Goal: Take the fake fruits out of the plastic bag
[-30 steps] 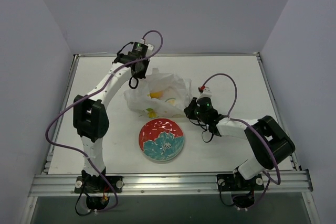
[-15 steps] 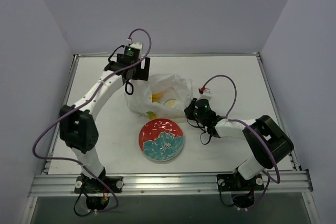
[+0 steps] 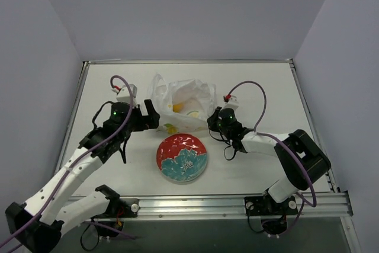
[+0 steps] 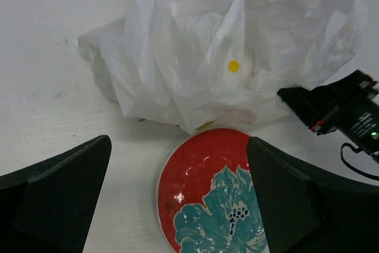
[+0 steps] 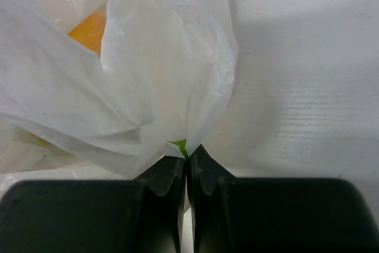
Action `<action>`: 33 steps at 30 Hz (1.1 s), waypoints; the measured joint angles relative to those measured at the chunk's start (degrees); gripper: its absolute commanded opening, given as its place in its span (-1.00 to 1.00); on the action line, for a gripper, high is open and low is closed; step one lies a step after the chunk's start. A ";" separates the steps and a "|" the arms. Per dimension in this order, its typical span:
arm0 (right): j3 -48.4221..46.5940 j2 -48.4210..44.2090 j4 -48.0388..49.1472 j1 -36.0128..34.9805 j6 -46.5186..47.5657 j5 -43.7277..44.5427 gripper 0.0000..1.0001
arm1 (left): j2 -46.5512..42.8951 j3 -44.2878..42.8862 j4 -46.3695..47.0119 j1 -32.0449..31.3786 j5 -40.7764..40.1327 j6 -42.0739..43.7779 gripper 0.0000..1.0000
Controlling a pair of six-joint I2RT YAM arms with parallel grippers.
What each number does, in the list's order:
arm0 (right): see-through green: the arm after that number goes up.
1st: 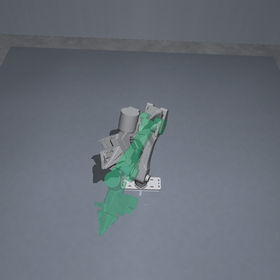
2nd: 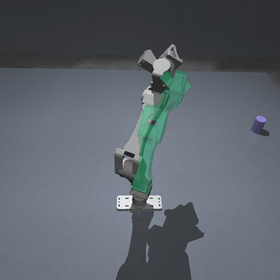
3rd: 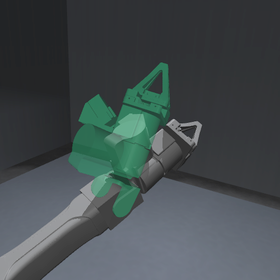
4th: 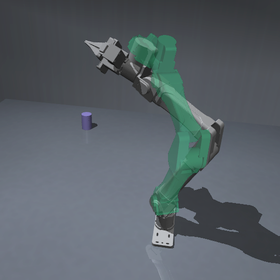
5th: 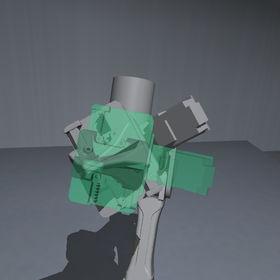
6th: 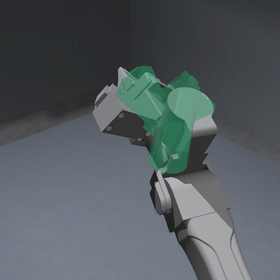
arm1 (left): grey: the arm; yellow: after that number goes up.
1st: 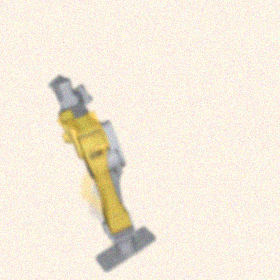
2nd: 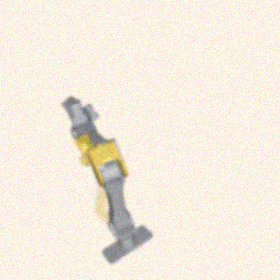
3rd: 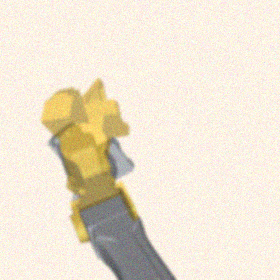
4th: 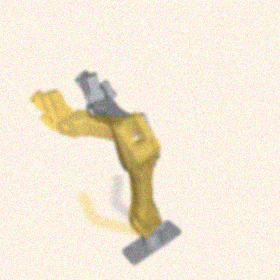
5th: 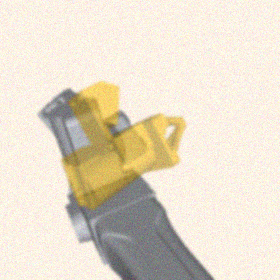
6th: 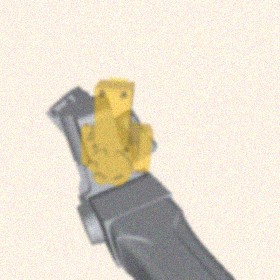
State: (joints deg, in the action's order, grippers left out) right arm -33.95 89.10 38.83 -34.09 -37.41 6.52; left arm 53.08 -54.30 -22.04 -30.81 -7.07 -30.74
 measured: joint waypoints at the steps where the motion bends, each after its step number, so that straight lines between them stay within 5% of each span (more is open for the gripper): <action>1: -0.07 0.00 0.00 -0.11 0.11 0.04 -0.97 | 0.46 2.86 1.33 0.02 0.87 -1.18 0.94; 11: -0.09 0.52 -0.13 -0.79 0.57 0.13 -0.97 | 11.85 4.33 12.17 -1.22 2.60 -4.11 0.93; 15: -0.07 0.81 -0.22 -1.20 0.79 0.15 -0.97 | 17.66 1.09 15.93 -1.75 -0.61 -3.87 0.41; 16: -0.07 0.81 -0.22 -1.22 0.85 0.15 -0.96 | 18.78 1.03 16.31 -1.77 -1.14 -3.82 -0.12; 19: -0.07 0.81 -0.46 -1.27 1.25 0.31 -0.92 | 21.14 1.70 16.83 -1.81 -2.49 -3.78 -0.91; 27: -0.79 0.66 -2.01 -1.36 2.25 1.25 -0.67 | 12.92 13.97 19.50 -1.99 -4.04 -5.53 -0.95; 31: -2.99 -0.61 -5.57 -1.70 4.26 1.77 -0.38 | 5.35 23.52 24.68 -2.08 -4.09 -7.96 -0.95; 33: -3.91 -3.10 -8.76 -1.81 6.08 2.12 -0.07 | 2.36 28.20 27.28 -2.10 -4.04 -9.20 -0.95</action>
State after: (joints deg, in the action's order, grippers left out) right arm -37.87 86.00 30.06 -35.90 -31.33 8.64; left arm 55.44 -26.11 5.23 -32.91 -11.11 -39.94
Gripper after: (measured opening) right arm 0.370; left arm 0.028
